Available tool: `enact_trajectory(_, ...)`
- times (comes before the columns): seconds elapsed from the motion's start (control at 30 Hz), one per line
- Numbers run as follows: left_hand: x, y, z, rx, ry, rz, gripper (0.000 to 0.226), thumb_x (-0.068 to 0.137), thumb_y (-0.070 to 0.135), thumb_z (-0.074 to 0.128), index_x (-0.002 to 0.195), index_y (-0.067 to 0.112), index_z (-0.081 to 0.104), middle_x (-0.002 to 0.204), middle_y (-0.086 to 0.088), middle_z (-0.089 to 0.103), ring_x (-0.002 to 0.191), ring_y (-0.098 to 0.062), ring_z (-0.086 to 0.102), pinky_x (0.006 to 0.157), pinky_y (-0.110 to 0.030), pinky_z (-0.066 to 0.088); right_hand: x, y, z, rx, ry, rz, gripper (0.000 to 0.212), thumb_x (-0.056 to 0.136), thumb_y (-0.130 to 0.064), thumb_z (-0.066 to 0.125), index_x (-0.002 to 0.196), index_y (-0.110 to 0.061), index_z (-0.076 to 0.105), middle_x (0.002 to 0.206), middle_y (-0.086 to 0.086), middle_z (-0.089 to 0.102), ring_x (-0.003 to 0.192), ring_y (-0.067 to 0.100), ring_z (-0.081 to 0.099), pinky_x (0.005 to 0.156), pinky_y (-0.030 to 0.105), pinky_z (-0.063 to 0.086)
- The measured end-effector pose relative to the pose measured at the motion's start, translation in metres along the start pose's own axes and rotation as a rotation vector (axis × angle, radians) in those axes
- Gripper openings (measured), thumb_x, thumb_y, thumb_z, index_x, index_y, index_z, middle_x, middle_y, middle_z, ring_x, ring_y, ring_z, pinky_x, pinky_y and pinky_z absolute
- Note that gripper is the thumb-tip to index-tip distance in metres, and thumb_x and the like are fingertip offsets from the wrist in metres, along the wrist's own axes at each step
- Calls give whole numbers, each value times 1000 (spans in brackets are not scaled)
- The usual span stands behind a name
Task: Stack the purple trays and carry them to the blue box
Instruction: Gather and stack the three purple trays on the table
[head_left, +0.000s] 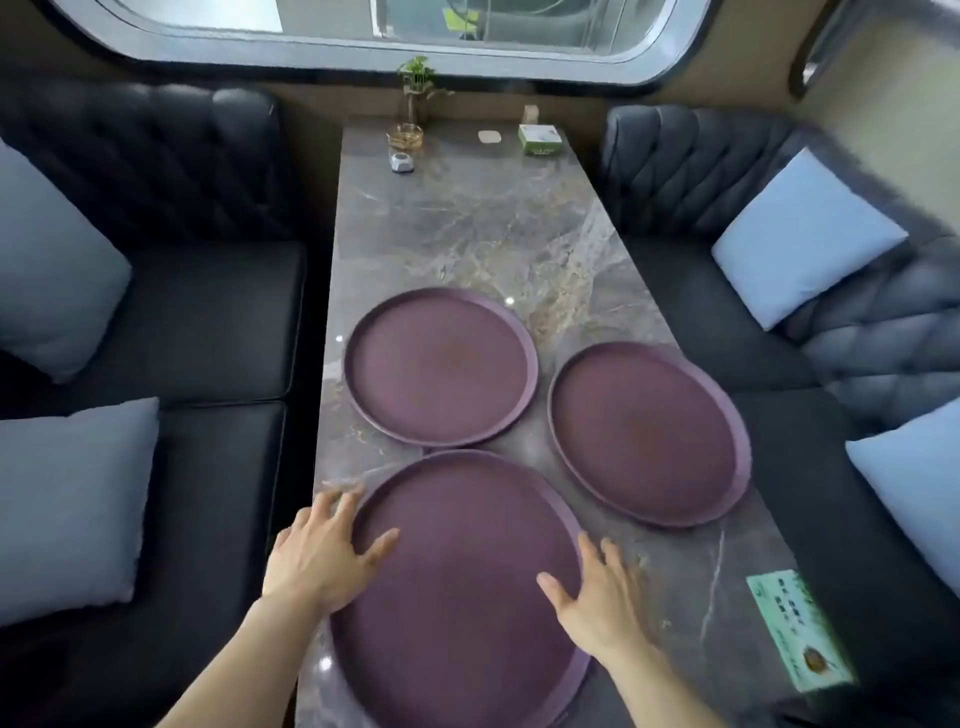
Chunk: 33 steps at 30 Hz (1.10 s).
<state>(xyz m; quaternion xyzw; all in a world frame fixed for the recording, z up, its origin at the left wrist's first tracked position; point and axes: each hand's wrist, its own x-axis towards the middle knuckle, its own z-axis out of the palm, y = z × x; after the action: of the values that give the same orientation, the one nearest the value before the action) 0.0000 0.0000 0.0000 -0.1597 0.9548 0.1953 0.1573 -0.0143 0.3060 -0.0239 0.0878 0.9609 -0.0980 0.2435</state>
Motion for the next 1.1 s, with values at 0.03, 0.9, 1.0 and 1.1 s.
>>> enact_trajectory(0.03,4,-5,3,-4,-47,12,81,86,76,40,155,36,26,157,8,33,139,-22,40,109,-39,36,-1,0,6,17,-39,7,89,87,-70,45,157,-21,19,164,11,18,149,32,22,122,46,17)
enact_trajectory(0.9,70,57,35,194,-57,95,60,79,82,41,119,38,53,102,9,75,102,-27,71,74,-38,47,50,62,2,366,133,173,71,94,-52,53,153,-17,34,162,1,29,148,22,29,120,36,26)
enact_trajectory(1.0,100,106,29,9,32,153,44,83,72,51,105,35,61,94,13,75,100,-27,71,74,-38,48,82,83,-27,718,281,454,47,92,-44,59,132,-18,59,132,6,64,121,27,60,105,45,45)
enact_trajectory(1.1,132,159,29,-115,-5,246,33,85,62,57,105,36,62,97,16,72,97,-20,69,78,-36,51,109,109,-57,875,325,616,41,93,-37,62,127,-14,60,123,7,69,115,32,62,99,42,46)
